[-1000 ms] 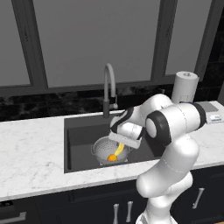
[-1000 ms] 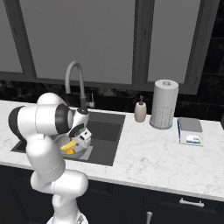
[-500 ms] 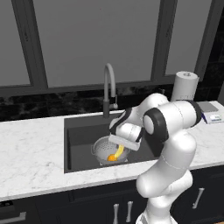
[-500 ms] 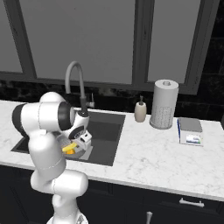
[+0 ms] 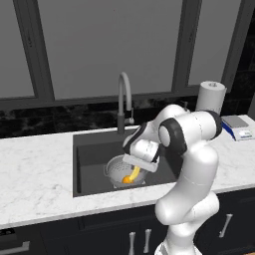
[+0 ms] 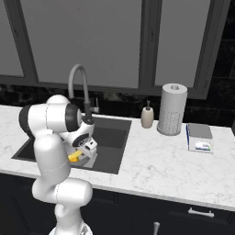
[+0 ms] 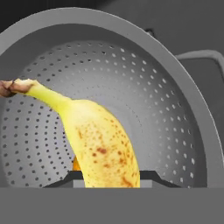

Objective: Put the colander in the sink, put the banana, orange in the colander, and turn on the sink faucet and pour water over the colander.

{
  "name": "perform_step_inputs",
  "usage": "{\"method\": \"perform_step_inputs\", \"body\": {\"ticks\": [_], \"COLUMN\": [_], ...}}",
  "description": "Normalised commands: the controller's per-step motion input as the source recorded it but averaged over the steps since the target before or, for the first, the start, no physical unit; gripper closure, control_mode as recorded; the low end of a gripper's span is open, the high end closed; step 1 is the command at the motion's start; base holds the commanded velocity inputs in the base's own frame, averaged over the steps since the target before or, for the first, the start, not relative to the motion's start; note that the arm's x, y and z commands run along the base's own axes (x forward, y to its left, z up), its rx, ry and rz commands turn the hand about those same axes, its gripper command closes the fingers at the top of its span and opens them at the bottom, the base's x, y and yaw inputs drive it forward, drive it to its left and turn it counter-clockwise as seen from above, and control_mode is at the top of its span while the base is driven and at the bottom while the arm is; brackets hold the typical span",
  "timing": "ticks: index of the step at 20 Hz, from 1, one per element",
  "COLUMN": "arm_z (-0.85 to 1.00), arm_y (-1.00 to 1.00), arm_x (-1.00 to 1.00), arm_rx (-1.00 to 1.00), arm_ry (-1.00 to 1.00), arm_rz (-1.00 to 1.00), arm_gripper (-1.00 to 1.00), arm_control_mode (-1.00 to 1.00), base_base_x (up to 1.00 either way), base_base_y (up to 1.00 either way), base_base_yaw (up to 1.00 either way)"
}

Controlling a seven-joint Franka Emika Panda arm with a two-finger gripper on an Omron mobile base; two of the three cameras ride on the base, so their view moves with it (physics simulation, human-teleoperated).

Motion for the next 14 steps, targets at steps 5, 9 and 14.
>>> {"method": "perform_step_inputs", "body": {"ticks": [5,9,14], "arm_z": [-0.22,-0.21,-0.16], "arm_y": [0.0,0.0,0.0], "arm_x": [0.24,0.22,0.15], "arm_rx": [0.0,0.0,0.0], "arm_ry": [0.0,0.0,0.0], "arm_rz": [0.0,0.0,0.0], "arm_gripper": [1.0,1.0,1.0], "arm_control_mode": [-1.0,-1.0,-1.0], "base_base_x": [0.0,0.0,0.0], "base_base_y": [0.0,0.0,0.0], "base_base_yaw": [0.0,0.0,0.0]}}
